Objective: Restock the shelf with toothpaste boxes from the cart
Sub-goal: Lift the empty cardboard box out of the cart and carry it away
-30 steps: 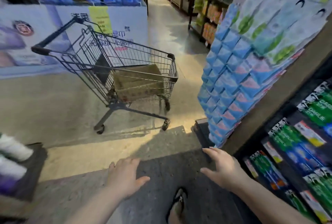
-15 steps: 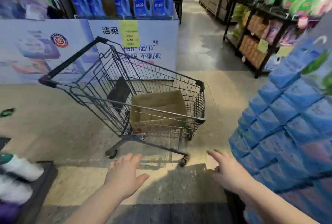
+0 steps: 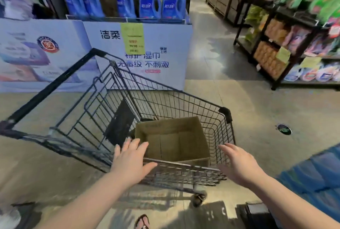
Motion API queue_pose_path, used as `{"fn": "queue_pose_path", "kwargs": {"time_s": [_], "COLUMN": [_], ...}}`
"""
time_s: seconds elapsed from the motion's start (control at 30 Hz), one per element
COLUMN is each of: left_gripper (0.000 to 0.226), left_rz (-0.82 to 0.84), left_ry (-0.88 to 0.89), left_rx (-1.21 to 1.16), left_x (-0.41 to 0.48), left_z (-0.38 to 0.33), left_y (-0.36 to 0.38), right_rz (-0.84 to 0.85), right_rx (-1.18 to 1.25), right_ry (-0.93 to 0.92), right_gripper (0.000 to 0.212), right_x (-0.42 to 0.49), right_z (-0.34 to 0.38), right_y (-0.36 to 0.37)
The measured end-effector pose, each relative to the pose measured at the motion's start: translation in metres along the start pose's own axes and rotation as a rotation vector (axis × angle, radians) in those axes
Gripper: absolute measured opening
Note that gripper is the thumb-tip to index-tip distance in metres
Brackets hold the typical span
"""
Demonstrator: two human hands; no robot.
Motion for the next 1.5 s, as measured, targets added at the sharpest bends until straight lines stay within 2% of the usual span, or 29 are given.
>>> {"fn": "queue_pose_path", "kwargs": {"time_s": [0.17, 0.37, 0.6, 0.83, 1.0, 1.2, 1.37, 1.43, 1.5], "left_gripper": [0.081, 0.089, 0.1, 0.11, 0.121, 0.121, 0.119, 0.12, 0.117], "left_rz": [0.053, 0.144, 0.316, 0.441, 0.402, 0.335, 0.29, 0.306, 0.301], "left_ry": [0.037, 0.012, -0.168, -0.266, -0.385, -0.585, -0.706, -0.747, -0.763], "left_rx": [0.088, 0.088, 0.047, 0.057, -0.035, -0.319, -0.429, -0.464, -0.475], "left_x": [0.105, 0.197, 0.253, 0.281, 0.293, 0.299, 0.299, 0.296, 0.295], "left_z": [0.023, 0.035, 0.055, 0.072, 0.072, 0.081, 0.094, 0.097, 0.096], "left_y": [-0.008, 0.032, 0.109, 0.186, 0.221, 0.246, 0.26, 0.266, 0.268], "right_rz": [0.069, 0.185, 0.313, 0.394, 0.419, 0.372, 0.316, 0.307, 0.303], "right_rx": [0.013, 0.009, 0.048, 0.044, 0.161, 0.346, 0.417, 0.469, 0.494], "right_ry": [0.113, 0.19, 0.249, 0.324, 0.425, 0.517, 0.577, 0.624, 0.645], "right_gripper": [0.065, 0.066, 0.071, 0.082, 0.087, 0.082, 0.093, 0.089, 0.075], "right_x": [0.082, 0.166, 0.258, 0.302, 0.319, 0.325, 0.323, 0.321, 0.321], "right_z": [0.003, -0.01, -0.052, -0.098, -0.117, -0.12, -0.12, -0.122, -0.123], "right_y": [0.006, 0.029, 0.095, 0.153, 0.185, 0.2, 0.208, 0.213, 0.216]}}
Point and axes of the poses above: each hand's wrist, its own x-axis towards the middle knuckle, its own y-axis out of the palm, z = x × y, the point moved 6 cm from there along x, towards the middle knuckle, and after that the axes turned 3 degrees about -y, right-handed, at the moved point
